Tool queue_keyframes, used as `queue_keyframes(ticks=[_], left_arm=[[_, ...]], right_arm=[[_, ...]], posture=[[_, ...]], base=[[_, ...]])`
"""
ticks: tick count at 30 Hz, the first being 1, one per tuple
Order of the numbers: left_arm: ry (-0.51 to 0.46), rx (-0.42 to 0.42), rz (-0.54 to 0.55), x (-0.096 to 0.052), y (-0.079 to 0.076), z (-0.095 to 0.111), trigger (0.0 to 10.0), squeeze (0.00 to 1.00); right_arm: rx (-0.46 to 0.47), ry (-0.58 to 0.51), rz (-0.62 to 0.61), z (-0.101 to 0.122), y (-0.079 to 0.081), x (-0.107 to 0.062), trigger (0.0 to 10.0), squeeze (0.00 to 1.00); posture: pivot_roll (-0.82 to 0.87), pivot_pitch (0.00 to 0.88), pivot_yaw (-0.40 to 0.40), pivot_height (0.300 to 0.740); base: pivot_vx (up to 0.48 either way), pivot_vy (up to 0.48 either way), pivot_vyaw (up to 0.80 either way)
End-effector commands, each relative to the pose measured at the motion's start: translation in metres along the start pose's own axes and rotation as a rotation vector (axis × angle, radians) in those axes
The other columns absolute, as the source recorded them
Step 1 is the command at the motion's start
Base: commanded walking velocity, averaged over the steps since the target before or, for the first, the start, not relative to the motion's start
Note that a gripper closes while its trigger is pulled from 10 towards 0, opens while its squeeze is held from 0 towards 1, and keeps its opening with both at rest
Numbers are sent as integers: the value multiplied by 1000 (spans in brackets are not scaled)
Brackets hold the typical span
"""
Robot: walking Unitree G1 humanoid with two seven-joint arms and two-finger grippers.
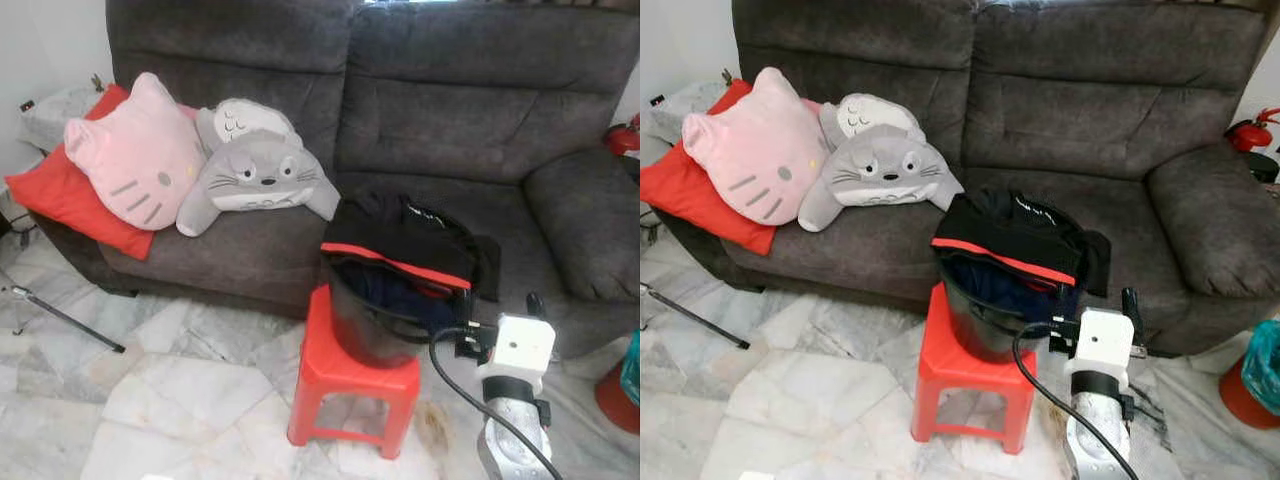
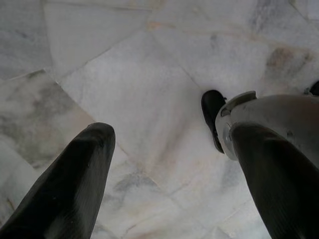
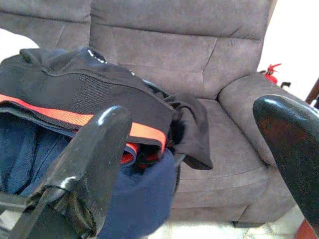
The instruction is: Hang hanger
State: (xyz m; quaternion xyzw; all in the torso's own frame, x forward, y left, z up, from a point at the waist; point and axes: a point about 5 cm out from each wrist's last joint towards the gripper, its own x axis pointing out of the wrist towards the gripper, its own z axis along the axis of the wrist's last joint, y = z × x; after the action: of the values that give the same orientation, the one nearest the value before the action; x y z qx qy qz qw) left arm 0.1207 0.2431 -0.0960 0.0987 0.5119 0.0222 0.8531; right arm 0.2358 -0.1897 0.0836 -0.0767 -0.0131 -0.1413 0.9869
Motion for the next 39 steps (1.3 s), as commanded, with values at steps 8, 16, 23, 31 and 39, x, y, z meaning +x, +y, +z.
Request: queue_keyframes(ticks=[8, 16, 23, 31, 39], left_arm=[[16, 11, 0, 0, 0, -2, 10000, 0], [16, 15, 0, 0, 0, -2, 10000, 0], [20, 21, -3, 0, 0, -1, 10000, 0], [25, 27, -12, 1, -1, 0, 10000, 0], [21, 19, -9, 1, -1, 1, 10000, 0]], right_arm=[[39, 18, -35, 2, -4, 1, 10000, 0], [22, 18, -46, 3, -9, -1, 10000, 0], [-78, 117, -125, -7, -28, -5, 10000, 0], [-201, 315, -121, -33, -50, -5, 10000, 0], [-208, 283, -64, -24, -47, 9, 10000, 1000]], posture=[[-137, 2, -22, 740], [-137, 2, -22, 740], [-145, 17, -22, 740], [-152, 23, -23, 740], [-145, 22, -22, 740]], base=[[170, 0, 0], [0, 0, 0], [0, 0, 0], [0, 0, 0], [0, 0, 0]])
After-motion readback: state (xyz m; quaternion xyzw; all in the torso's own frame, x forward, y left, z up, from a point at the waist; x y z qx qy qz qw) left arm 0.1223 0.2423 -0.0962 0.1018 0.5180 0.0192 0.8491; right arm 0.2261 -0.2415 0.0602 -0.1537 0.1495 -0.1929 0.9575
